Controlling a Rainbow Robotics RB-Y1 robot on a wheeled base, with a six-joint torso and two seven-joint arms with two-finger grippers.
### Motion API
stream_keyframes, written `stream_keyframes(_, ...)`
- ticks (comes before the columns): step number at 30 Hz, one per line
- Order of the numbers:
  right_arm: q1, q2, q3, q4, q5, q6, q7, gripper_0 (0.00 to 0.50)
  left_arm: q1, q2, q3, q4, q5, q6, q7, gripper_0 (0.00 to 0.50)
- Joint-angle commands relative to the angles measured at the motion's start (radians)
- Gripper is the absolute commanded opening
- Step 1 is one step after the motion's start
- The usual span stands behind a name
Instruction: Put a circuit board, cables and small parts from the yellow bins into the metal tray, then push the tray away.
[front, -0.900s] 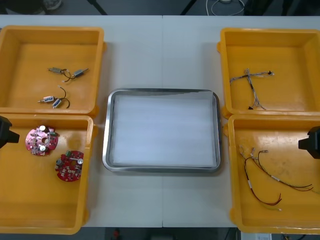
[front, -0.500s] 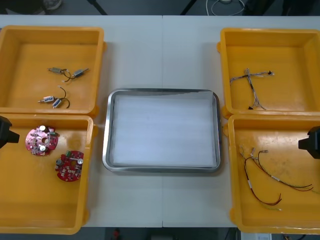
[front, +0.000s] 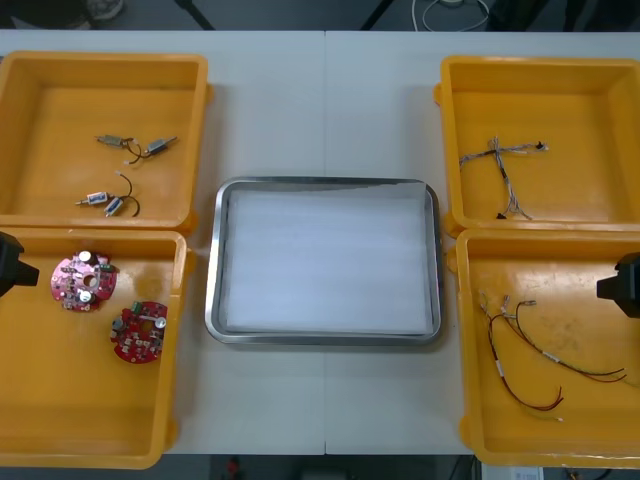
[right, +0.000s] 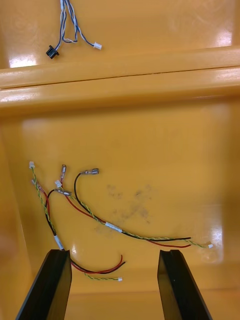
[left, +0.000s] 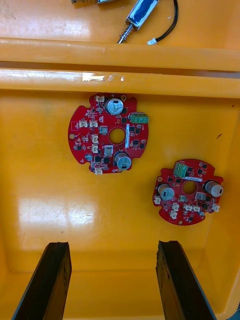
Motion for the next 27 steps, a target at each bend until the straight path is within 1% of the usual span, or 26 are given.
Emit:
stream_keyframes(1,0.017,-0.033,-0.030,-0.021,-0.008,0.003,0.017,0.500,0.018,0.042,0.025,-0.028,-0.004,0.006,-0.110,0.500)
stream_keyframes(27,0.017,-0.033,-0.030,-0.021,-0.008,0.003,0.017,0.500,0.018,0.042,0.025,-0.028,-0.004,0.006,-0.110,0.500)
